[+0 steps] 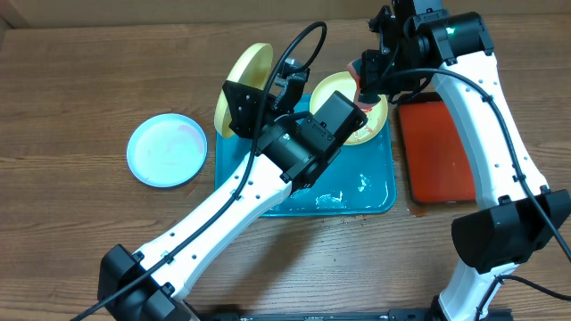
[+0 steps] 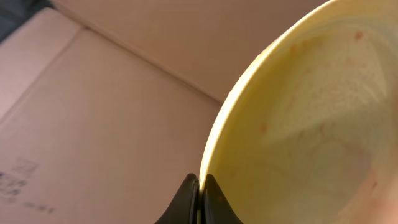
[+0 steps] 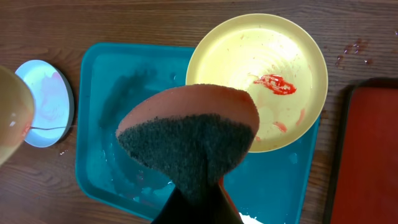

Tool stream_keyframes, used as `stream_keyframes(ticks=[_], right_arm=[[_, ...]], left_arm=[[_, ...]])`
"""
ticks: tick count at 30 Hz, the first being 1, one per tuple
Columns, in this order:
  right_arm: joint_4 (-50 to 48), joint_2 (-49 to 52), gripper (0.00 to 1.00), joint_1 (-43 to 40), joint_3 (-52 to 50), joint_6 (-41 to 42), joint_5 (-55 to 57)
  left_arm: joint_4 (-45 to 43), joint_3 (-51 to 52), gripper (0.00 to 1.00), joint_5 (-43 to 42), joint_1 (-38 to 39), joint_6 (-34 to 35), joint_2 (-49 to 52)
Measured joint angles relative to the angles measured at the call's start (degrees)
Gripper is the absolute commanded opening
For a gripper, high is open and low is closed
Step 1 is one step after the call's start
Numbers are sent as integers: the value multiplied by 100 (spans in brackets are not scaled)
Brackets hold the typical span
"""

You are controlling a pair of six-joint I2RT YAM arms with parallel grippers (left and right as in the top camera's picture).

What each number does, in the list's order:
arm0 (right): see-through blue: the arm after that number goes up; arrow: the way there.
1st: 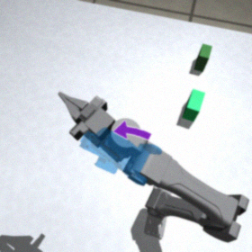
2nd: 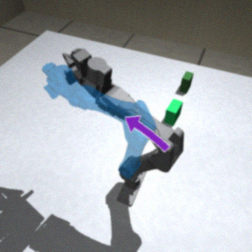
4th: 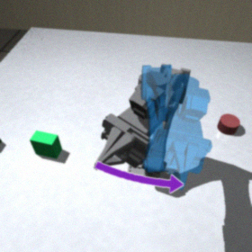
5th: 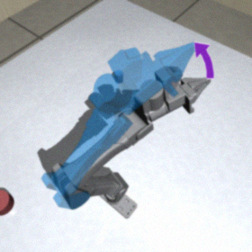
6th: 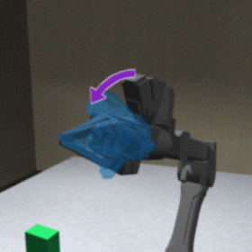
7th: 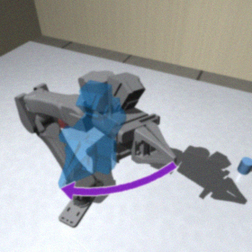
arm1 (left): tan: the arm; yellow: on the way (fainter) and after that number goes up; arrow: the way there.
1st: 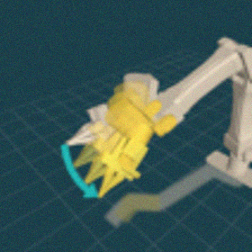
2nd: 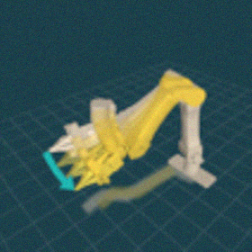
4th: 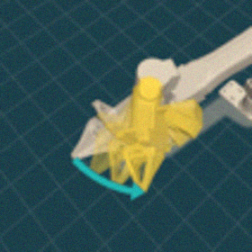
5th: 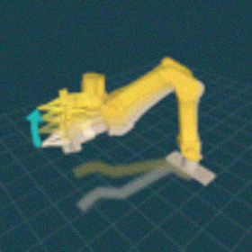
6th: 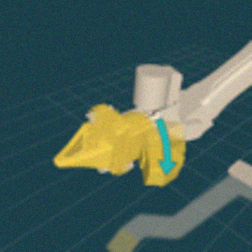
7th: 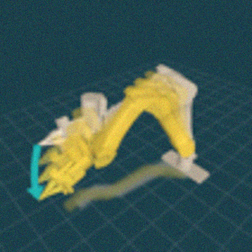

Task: Clean dirty plates on tray and stack at the side
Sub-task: 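Lift yellow plate with left gripper and carry it left off tray, then set yellow plate onto the white plate and release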

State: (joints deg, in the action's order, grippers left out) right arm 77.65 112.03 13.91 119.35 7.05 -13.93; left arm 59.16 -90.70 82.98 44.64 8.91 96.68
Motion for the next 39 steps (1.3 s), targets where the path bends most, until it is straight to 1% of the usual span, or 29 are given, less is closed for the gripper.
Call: stream_keyframes(ticks=[3,6,8,9,11,17,19,20,24,30,34,39], right_arm=[[0,0,4,-2,0,2,0],[2,0,4,-2,0,2,0],[2,0,4,0,0,2,2],[0,0,4,0,0,2,0],[2,0,4,-2,0,0,2],[2,0,4,0,0,0,2],[7,0,4,0,0,2,4],[15,0,4,0,0,2,2],[24,0,4,-2,0,2,2],[33,0,4,-2,0,2,2],[37,0,4,0,0,0,4],[37,0,4,0,0,2,7]], left_arm=[[197,0,4,-684,-83,20,0],[431,0,4,-1812,-380,61,0],[555,0,4,-2739,-785,129,0],[577,0,4,-3036,-944,149,0],[601,0,4,-3901,-1469,170,0],[581,0,4,-6048,-3132,192,0],[535,2,4,-6776,-3827,195,0],[461,44,4,-7278,-4409,210,0],[44,437,4,-8048,-5571,236,-4],[-765,1526,4,-8695,-6887,380,-2],[-1342,2146,4,-9055,-7283,472,-2],[-1888,2636,4,-9329,-7350,525,-2]])
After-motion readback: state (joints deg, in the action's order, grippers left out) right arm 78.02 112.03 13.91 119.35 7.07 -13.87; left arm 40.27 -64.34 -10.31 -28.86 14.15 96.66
